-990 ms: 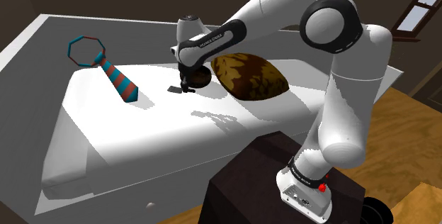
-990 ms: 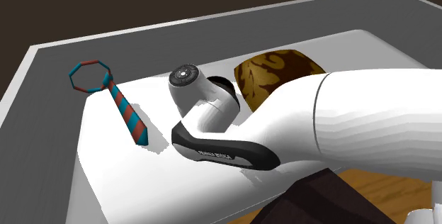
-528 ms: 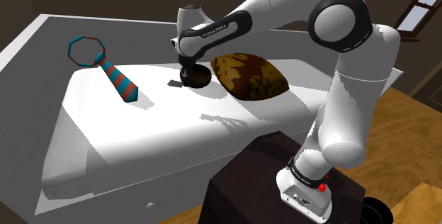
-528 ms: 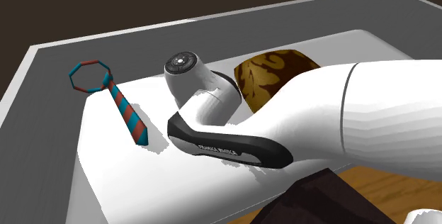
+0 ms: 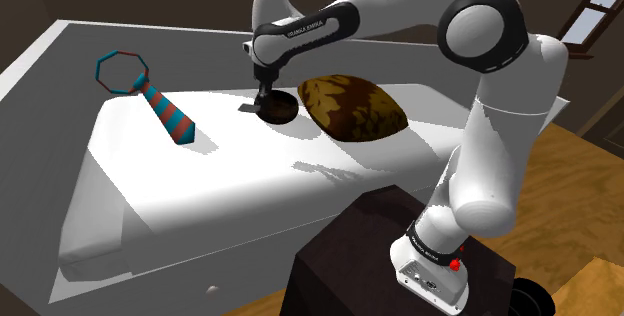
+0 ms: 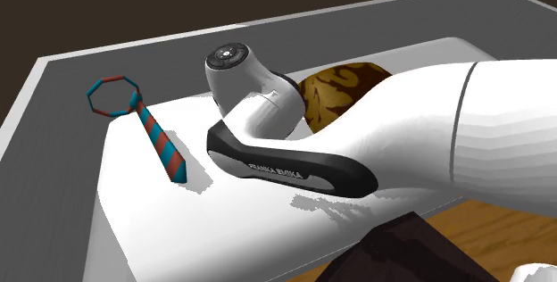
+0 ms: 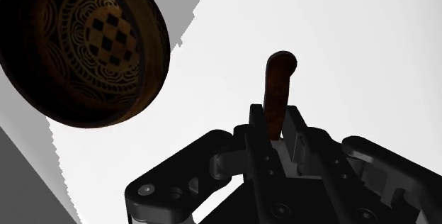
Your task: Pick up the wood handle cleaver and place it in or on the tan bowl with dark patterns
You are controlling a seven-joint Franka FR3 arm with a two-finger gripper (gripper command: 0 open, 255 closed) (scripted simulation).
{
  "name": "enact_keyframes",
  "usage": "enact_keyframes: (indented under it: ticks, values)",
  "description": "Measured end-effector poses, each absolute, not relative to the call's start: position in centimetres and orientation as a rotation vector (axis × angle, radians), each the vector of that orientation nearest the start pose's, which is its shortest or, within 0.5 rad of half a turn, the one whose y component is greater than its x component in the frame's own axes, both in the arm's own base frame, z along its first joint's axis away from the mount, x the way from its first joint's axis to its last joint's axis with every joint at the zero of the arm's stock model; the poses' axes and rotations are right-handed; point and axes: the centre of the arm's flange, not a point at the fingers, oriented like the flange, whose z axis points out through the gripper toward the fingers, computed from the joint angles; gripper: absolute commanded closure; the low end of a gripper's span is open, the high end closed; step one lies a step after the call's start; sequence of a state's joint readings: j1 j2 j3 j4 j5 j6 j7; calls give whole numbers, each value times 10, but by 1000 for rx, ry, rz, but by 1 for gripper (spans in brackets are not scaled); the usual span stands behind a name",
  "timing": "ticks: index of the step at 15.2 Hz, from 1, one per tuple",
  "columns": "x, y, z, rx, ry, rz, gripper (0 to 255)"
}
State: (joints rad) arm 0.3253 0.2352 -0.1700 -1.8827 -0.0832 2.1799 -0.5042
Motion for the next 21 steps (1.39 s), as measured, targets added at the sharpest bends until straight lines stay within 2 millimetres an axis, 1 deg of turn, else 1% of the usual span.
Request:
enact_keyframes:
  ticks: [3, 7, 9, 12, 14, 16, 17, 18, 21]
  values:
    - [631, 67, 396, -3056, -1133, -72, 255]
    - [656, 20, 400, -3056, -1132, -71, 255]
    - [668, 2, 400, -3056, -1132, -72, 255]
    - [692, -37, 402, -3056, -1133, -72, 255]
    - [705, -57, 405, -3056, -1133, -71, 255]
    - [724, -86, 406, -3056, -1132, -72, 255]
    - [726, -93, 402, -3057, -1132, -71, 255]
    - [727, -96, 398, -3056, -1133, -71, 255]
    - [730, -98, 385, -3055, -1134, -71, 255]
